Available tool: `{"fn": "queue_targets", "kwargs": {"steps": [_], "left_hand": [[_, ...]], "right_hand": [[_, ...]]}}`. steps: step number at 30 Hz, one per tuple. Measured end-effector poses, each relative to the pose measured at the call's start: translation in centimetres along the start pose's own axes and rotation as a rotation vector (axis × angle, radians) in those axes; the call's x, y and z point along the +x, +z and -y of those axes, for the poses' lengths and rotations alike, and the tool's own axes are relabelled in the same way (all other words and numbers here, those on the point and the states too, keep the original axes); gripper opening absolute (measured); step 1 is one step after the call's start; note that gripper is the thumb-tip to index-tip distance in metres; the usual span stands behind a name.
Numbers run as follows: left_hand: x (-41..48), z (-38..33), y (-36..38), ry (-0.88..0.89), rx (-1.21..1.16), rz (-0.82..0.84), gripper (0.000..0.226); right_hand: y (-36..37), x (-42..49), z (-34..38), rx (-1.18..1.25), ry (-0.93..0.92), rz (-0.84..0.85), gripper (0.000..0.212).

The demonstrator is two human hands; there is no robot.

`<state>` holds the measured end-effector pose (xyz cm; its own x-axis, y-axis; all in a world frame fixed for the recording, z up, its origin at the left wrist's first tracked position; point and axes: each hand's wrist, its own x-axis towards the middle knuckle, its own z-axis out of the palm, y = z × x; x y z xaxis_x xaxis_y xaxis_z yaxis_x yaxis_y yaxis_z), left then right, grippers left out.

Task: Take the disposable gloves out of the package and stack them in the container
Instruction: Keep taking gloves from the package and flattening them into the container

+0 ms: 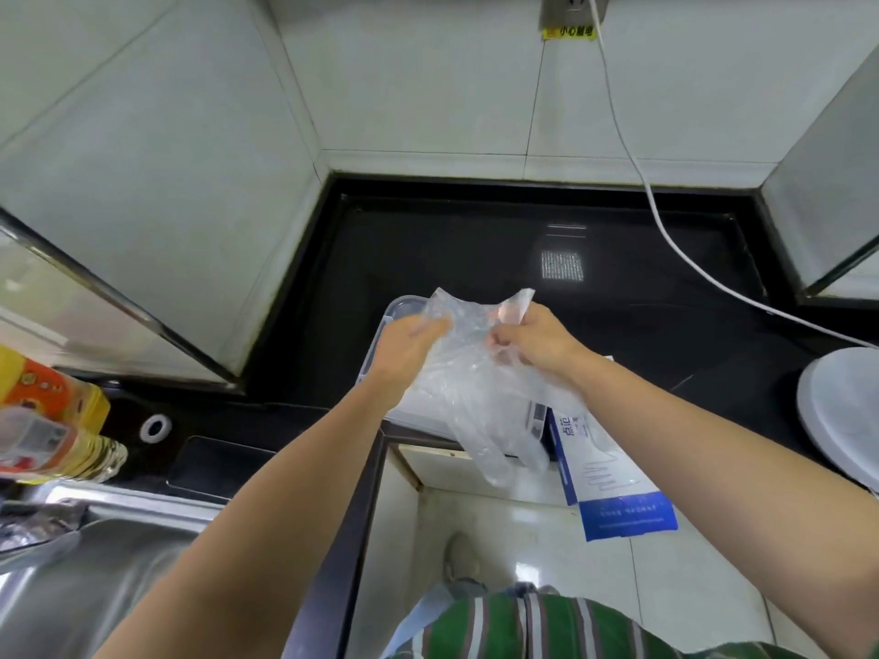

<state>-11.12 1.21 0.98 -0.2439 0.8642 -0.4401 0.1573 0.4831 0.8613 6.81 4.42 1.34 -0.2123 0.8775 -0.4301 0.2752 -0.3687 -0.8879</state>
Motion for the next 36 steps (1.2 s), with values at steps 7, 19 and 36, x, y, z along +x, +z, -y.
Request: {"fn": "queue_targets", "kwargs": {"steps": [7,19,36], "left_hand": [[1.6,1.5,-1.5,0.075,0.173,-0.075,0.02],[2.0,2.2,-0.7,0.176,0.727,-0.213,0.019],[3.4,3.9,1.9,0.556,1.188,-0.166,0.036]], "right_hand": [[-0.2,0.2,1.1,-0.061,0.105,0.184,0.031],[0.3,2.5,0.6,-0.494,-0.419,-0.448,0.037],[6.5,3.8,-6.3,-0.815,0.159,0.265,0.089]]}}
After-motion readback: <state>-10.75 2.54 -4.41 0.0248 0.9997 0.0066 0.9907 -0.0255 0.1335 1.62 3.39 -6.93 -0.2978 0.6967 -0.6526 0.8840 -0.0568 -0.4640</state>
